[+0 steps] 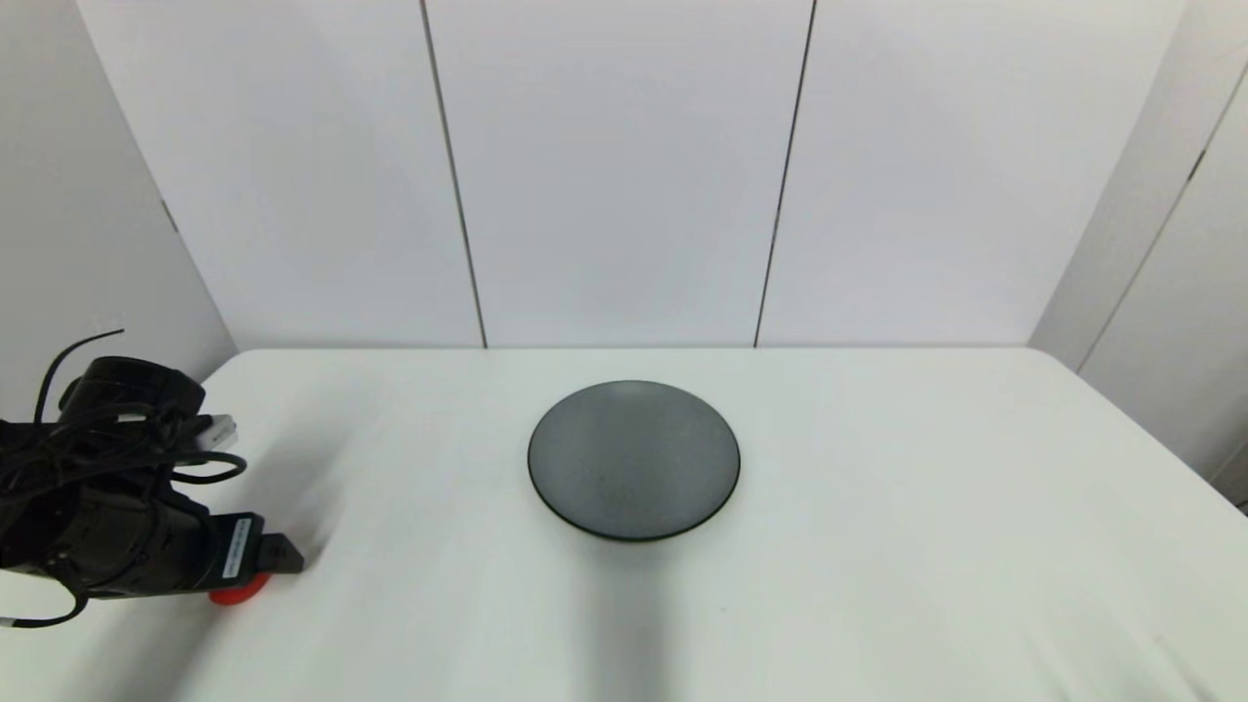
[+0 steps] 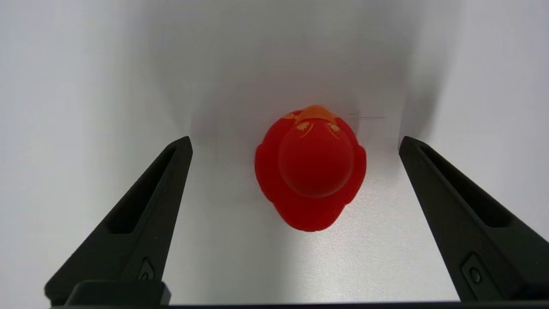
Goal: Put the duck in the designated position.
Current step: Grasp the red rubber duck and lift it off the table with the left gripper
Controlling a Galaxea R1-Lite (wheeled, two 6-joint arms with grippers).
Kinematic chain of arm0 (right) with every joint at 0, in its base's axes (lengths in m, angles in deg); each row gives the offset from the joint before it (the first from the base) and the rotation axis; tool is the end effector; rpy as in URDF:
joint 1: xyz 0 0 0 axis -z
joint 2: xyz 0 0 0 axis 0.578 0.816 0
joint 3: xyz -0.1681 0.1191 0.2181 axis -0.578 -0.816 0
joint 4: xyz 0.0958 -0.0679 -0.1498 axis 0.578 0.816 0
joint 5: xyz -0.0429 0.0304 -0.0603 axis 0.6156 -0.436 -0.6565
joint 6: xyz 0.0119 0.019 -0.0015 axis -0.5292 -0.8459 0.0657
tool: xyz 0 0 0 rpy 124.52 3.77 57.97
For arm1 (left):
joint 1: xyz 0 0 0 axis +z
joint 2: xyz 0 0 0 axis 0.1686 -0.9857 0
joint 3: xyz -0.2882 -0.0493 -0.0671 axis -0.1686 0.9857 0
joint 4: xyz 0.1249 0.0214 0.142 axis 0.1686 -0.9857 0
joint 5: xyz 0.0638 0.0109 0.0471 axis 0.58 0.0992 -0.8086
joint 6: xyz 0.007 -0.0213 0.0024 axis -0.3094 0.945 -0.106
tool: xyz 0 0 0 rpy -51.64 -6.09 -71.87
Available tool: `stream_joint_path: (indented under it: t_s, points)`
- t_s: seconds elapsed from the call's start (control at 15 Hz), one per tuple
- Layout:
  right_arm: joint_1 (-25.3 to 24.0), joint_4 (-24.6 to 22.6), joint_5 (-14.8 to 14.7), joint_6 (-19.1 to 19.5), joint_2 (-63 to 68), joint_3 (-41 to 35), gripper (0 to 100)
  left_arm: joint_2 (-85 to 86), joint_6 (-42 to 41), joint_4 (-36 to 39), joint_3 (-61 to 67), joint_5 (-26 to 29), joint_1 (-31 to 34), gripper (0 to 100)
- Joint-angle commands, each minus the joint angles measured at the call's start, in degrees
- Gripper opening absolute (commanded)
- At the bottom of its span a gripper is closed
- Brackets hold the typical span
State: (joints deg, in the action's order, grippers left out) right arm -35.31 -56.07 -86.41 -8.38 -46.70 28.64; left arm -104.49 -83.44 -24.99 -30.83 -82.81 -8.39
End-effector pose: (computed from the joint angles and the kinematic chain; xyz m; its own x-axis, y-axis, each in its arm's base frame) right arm -0.0229 -0.0006 0.0760 0.9997 -0.0246 0.0067 0.0244 0.9992 0.0308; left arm 0.2272 0.0065 0.1272 0.4581 0.0661 -0.8865 -0.1071 0.9941 0.0188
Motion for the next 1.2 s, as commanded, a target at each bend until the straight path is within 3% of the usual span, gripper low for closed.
stream_joint_path:
  t_s: [0.07,0.33,0.4,1.2]
  points:
    - [0.0,0.0,0.0,0.0,0.1,0.0,100,0.1,0.1,-0.1,-0.1,-0.1,-0.2,100]
    - [0.0,0.0,0.0,0.0,0.1,0.0,100,-0.1,0.1,-0.2,-0.1,-0.1,-0.2,100]
    - [0.0,0.0,0.0,0.0,0.1,0.0,100,-0.1,0.2,-0.2,0.0,-0.1,-0.2,0]
    - [0.0,0.0,0.0,0.0,0.1,0.0,100,2.4,0.2,0.3,-0.2,-0.1,-2.2,0]
